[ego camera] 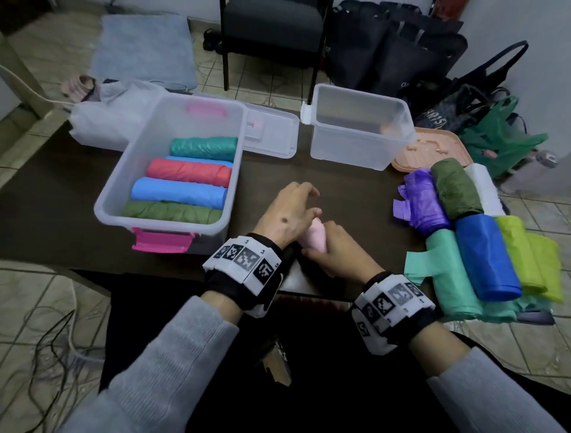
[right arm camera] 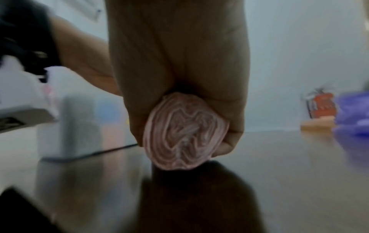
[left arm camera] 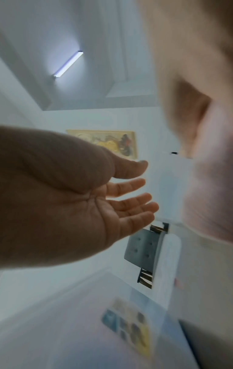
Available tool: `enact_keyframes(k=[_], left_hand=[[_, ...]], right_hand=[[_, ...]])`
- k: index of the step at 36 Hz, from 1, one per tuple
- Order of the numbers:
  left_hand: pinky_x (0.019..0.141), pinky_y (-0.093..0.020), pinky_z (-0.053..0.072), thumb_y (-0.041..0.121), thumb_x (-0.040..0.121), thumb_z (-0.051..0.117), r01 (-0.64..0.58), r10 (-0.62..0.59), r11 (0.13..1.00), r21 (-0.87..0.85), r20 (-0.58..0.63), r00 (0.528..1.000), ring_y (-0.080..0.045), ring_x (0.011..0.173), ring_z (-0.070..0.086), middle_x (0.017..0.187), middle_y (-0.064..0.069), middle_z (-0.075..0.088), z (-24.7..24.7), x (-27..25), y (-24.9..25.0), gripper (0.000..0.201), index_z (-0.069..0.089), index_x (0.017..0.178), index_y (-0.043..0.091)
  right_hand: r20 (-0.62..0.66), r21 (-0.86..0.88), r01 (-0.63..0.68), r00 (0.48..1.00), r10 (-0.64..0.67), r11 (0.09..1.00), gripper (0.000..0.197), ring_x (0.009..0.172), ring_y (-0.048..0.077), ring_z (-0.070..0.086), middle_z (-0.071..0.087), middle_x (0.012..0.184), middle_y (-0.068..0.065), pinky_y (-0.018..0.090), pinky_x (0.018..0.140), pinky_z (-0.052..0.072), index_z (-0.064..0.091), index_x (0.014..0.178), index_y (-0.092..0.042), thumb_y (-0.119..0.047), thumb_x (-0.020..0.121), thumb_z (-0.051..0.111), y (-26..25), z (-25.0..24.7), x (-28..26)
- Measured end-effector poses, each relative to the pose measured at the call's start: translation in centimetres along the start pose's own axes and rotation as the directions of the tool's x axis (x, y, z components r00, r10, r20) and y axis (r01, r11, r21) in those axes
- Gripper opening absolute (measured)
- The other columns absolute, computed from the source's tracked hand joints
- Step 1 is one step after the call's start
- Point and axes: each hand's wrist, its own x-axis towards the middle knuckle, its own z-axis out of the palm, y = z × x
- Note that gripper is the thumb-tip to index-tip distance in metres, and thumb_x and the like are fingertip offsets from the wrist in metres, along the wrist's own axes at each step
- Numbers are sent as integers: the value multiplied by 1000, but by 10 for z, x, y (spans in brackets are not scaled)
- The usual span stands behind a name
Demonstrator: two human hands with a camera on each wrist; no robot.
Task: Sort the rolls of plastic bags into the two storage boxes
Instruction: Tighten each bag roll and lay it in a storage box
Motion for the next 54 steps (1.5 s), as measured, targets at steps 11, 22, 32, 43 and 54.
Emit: enact_keyframes(k=[11,22,32,43,54], left_hand=[[86,-17,40,21,94,55,29,-25,1000,11,-275,961,-7,101,55,115,2,62,-173,-11,18,32,59,125,13],[43,-19,50,8,94,54,485,-484,874,12,-57,873,-23,72,59,97,-16,57,-243,28,-94,24,56,115,-4],[49,-26,55,-9,90,52,547,-535,815,-193,114,837,-16,62,57,78,-10,55,-249,40,-117,47,44,134,2],[55,-28,57,-7,91,51,572,-535,752,-328,203,820,-19,77,59,85,-9,59,-249,45,-131,35,51,120,12],[58,-32,56,-6,90,52,570,-538,751,-334,190,821,-20,77,60,88,-10,59,-250,47,-130,41,48,127,9]], right_hand=[[11,554,35,999,-50,832,14,61,8,55,58,83,5,17,50,45,54,89,-13,-25,91,59,-77,-50,36],[-119,67,460,885,-450,886,54,92,17,51,51,106,2,26,64,34,44,125,-7,-38,86,65,-189,-66,115],[267,-339,394,911,-314,854,64,112,26,49,51,129,14,26,80,33,38,132,-8,-40,85,65,-213,-38,163],[346,-393,386,903,-255,835,55,127,30,40,39,140,15,34,103,31,34,140,-15,-45,96,44,-225,-28,165],[421,-253,373,873,-245,893,44,99,19,49,57,123,14,21,75,31,53,122,-4,-32,104,26,-228,-26,154]])
